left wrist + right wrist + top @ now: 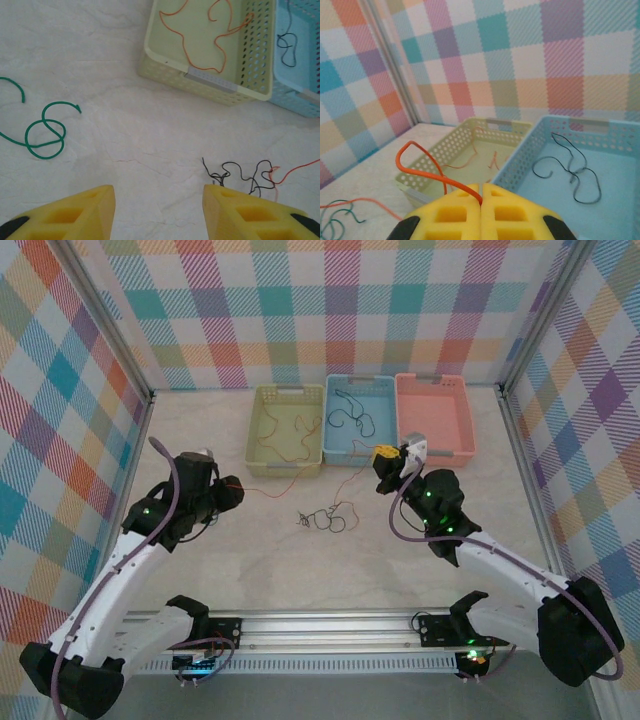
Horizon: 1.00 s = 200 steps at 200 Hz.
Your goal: Untangle the cables
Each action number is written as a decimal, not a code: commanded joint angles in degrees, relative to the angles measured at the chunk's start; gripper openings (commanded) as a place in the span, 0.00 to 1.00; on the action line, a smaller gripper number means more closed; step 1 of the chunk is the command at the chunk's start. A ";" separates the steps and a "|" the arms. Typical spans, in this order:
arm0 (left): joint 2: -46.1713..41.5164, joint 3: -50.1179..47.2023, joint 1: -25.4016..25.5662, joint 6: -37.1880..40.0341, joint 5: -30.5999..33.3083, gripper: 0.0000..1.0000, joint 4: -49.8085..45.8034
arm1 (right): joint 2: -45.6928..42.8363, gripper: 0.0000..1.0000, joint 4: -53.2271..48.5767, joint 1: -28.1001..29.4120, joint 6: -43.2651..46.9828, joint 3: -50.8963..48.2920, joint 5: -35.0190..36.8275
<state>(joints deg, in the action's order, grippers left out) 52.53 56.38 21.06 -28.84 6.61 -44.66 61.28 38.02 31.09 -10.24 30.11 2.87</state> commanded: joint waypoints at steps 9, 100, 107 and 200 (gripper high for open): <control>-1.21 -0.65 -0.67 0.77 -2.18 0.50 0.44 | -1.13 0.00 0.54 0.09 -0.44 4.14 -4.06; -2.12 -0.13 -0.67 1.15 -6.11 0.57 0.84 | 0.13 0.00 -1.46 0.11 0.27 7.33 -4.43; -2.33 -0.30 -0.67 1.05 -6.32 0.57 1.02 | 0.46 0.00 -1.46 0.12 0.15 7.53 -4.46; -1.86 -0.39 -0.67 1.84 -6.95 0.59 1.77 | 0.60 0.00 -2.99 -2.12 -2.83 7.07 -5.37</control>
<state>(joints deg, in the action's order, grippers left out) 51.11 56.34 20.93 -28.56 0.45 -43.38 62.19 34.33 30.85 -10.26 36.16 -1.50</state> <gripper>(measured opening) 0.587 0.067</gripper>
